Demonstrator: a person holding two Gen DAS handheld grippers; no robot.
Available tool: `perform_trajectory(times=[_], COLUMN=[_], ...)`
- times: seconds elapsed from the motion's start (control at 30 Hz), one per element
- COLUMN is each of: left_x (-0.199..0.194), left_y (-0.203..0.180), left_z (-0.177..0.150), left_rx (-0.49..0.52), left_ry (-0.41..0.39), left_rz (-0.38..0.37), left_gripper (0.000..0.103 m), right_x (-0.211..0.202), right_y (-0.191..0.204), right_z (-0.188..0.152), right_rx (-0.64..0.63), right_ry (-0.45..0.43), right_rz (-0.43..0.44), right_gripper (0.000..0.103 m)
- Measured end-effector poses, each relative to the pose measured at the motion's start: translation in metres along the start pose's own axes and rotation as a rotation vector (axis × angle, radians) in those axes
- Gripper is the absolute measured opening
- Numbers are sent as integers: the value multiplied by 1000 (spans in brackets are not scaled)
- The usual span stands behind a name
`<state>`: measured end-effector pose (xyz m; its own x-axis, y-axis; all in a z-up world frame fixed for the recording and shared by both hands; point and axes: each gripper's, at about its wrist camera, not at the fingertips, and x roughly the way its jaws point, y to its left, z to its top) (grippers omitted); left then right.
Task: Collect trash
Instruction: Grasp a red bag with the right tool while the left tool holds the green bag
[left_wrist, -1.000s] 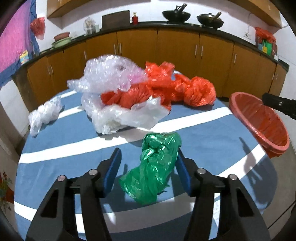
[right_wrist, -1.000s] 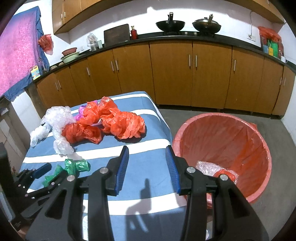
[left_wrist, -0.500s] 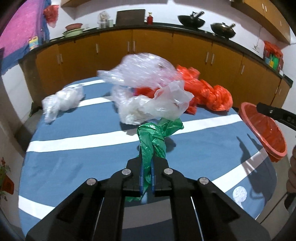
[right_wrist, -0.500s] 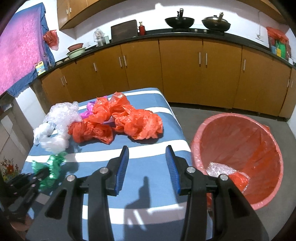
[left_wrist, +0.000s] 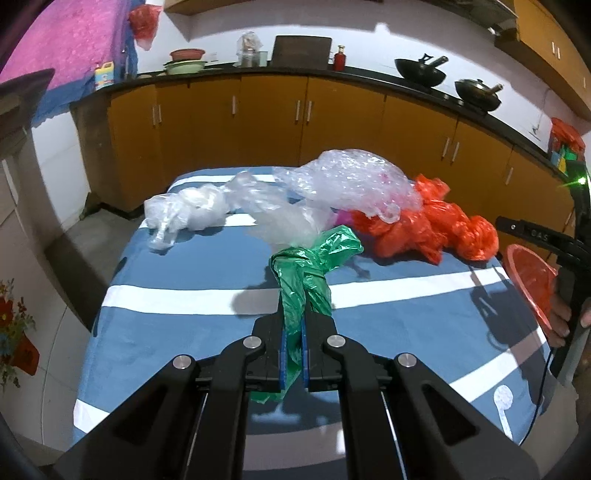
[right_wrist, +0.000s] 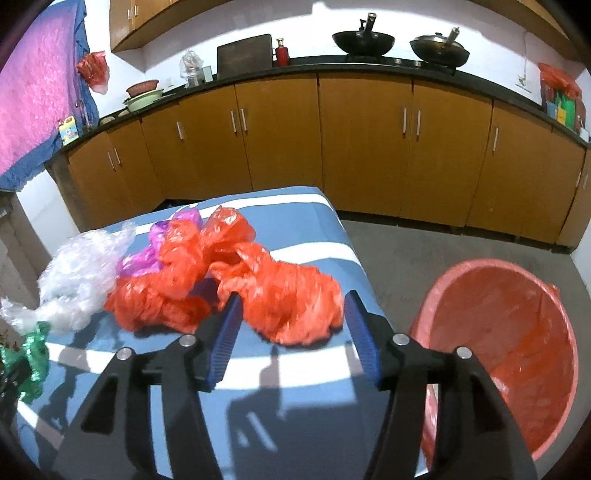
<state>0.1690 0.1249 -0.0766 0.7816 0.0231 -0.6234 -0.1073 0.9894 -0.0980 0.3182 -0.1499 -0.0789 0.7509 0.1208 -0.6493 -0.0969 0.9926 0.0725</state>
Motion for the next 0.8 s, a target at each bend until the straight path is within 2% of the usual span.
perform_trajectory(times=[0.27,0.43,0.5,0.6,0.7,0.8], left_x=[9,12,12,12,12,11], left_y=[1,2,1,1,2,0], left_z=[2,0,0,-1,0,2], left_rx=[-12,-16,-15,-17,-25,-28], left_ry=[3,10,13,16,18,16], left_rz=[-8,-12,-12,-12,-15,-16], left_gripper=[5,5,5,5,5,5], right_x=[33,40,44,43,38,29], right_y=[5,8,9,8,7,4], right_z=[8,1,-1,-5,-8,-12], right_rx=[-20,-43,-48,-51,-58,-49], right_ry=[58,89,105,107,105,96], right_rz=[-4,-9,-10,-7,-4,-1], right_gripper=[65,64,46,32,21,17])
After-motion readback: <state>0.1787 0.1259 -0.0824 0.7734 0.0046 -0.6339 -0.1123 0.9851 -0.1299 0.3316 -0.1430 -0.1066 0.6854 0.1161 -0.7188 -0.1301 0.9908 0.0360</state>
